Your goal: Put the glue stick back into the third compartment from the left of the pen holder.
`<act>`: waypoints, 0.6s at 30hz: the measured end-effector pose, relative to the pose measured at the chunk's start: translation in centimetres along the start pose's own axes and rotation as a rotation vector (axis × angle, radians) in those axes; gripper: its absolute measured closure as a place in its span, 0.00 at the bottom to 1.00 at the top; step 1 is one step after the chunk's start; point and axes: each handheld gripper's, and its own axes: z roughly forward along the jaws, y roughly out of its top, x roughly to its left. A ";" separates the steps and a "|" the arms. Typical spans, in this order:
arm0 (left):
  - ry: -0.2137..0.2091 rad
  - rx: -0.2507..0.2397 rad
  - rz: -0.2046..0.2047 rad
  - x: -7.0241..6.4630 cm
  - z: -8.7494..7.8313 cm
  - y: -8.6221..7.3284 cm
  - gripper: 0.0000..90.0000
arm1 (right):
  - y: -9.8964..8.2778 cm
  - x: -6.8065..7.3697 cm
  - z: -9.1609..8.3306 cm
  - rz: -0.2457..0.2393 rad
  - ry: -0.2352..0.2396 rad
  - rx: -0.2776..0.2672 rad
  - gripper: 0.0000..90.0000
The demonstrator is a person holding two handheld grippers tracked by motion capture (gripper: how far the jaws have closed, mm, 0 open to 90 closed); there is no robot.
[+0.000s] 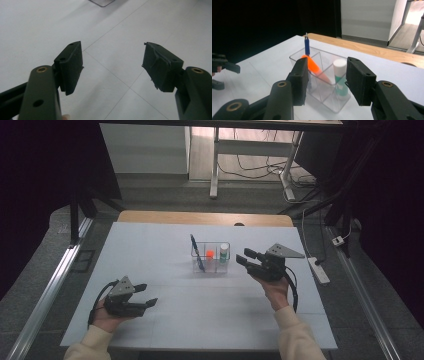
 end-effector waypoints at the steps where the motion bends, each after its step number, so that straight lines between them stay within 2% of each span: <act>1: 0.000 0.001 0.001 0.0 0.0 0.0 0.35 | -0.2 -0.1 -0.2 0.003 -0.001 0.002 0.58; 11: 0.001 0.003 0.003 0.0 0.1 0.0 0.35 | -1.6 -0.4 -1.8 0.008 -0.008 0.020 0.58; 18: 0.001 0.001 0.002 0.0 0.0 0.0 0.35 | -2.5 -0.4 -3.0 -0.009 -0.009 0.037 0.58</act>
